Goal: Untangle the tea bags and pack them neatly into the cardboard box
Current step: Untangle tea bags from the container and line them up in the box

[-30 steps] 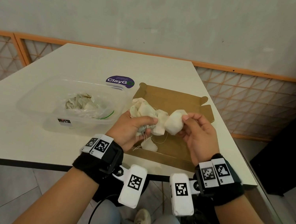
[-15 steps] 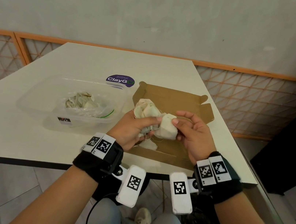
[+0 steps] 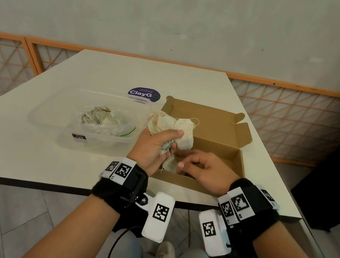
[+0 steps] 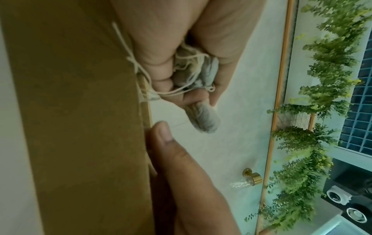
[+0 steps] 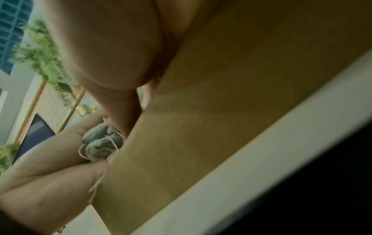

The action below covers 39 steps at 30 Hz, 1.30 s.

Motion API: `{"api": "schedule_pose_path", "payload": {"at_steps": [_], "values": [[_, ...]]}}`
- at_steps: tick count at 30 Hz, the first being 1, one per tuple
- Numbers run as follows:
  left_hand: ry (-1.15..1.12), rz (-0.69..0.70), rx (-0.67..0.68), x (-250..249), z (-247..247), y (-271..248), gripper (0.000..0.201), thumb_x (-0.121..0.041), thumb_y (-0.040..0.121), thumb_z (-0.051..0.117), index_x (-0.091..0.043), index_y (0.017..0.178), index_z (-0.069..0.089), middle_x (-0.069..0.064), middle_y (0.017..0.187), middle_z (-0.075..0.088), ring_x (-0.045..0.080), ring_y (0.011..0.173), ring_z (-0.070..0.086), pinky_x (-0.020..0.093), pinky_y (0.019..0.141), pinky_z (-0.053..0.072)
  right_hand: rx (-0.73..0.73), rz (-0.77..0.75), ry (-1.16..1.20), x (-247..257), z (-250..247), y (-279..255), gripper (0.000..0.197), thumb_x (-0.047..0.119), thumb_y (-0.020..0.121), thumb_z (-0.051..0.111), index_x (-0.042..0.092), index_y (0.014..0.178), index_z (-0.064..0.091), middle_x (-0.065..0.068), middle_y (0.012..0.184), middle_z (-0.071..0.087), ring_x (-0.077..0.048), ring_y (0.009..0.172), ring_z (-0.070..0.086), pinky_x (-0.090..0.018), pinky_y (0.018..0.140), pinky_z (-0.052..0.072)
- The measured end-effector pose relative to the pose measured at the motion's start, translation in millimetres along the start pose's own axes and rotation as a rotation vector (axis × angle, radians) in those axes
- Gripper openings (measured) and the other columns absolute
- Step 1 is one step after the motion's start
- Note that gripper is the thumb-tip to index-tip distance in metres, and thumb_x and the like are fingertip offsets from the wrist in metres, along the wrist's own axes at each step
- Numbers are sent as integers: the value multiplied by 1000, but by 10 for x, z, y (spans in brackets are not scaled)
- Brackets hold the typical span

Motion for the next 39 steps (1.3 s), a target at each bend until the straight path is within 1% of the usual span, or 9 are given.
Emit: {"api": "schedule_pose_path", "payload": {"at_steps": [7, 10, 14, 17, 20, 26, 29, 33, 39], "values": [[24, 3, -4, 18, -1, 4, 14, 5, 85, 60, -9, 90, 60, 1, 72, 66, 5, 54, 60, 15, 48, 46, 163, -41, -26, 31, 55, 5, 26, 19, 95, 49, 12, 113, 66, 1, 119, 64, -10, 111, 57, -20, 99, 39], [5, 11, -21, 20, -6, 5, 15, 6, 84, 60, -8, 91, 61, 4, 77, 67, 8, 59, 62, 15, 49, 47, -66, -26, 231, 0, -81, 22, 19, 12, 90, 57, 21, 99, 71, 7, 102, 69, -3, 97, 61, -16, 91, 44], [50, 42, -61, 38, -3, 22, 20, 6, 82, 64, -11, 90, 63, 4, 81, 69, 15, 67, 63, 17, 49, 47, -429, -97, 777, -90, -268, -2, 12, 19, 65, 81, 21, 77, 77, 0, 89, 74, -17, 90, 63, -25, 78, 50], [127, 61, -99, 63, 18, 31, 21, 6, 80, 67, -13, 89, 63, 1, 78, 70, 14, 66, 64, 18, 49, 47, -403, -178, 962, -67, -298, -14, 43, 37, 40, 90, 16, 76, 77, 0, 81, 72, -9, 76, 63, -19, 63, 50], [152, 89, -100, 76, 26, 41, 24, 8, 79, 66, -13, 89, 62, -3, 73, 71, 11, 63, 67, 18, 48, 47, -355, -221, 1058, 12, -337, -27, 35, 32, 46, 88, 18, 77, 77, 0, 86, 72, -11, 80, 64, -23, 64, 52], [170, 108, -68, 86, 45, 39, 26, 6, 79, 66, -10, 100, 65, 6, 89, 72, 17, 75, 67, 22, 55, 50, -416, -97, 981, 157, -291, 85, 12, -5, 77, 62, 4, 83, 67, -4, 81, 71, -14, 76, 66, -24, 60, 55], [141, 110, -36, 90, 63, 33, 34, 3, 80, 67, 3, 114, 61, 18, 101, 69, 24, 84, 68, 28, 62, 55, -436, -31, 764, 134, -189, 149, 15, -2, 75, 68, 12, 79, 70, -3, 77, 68, -17, 73, 60, -27, 69, 52], [156, 103, 11, 70, 62, 21, 20, -13, 87, 65, -5, 104, 61, 10, 87, 69, 18, 70, 67, 26, 57, 52, -506, -10, 644, 112, -136, 187, 14, 3, 76, 71, 14, 81, 66, -4, 80, 65, -20, 76, 63, -30, 72, 56], [193, 93, 8, 90, 31, 33, 20, 2, 80, 67, 0, 100, 64, 9, 82, 70, 15, 67, 68, 21, 53, 51, -563, -19, 575, 96, -121, 211, 40, 4, 78, 70, 15, 111, 52, -2, 76, 60, -13, 71, 61, -22, 65, 52]]}}
Point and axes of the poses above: each hand's wrist, its own y-axis towards the middle knuckle, its own z-axis out of the palm, x = y × z, the point moved 2 cm from there along y, towards the middle knuckle
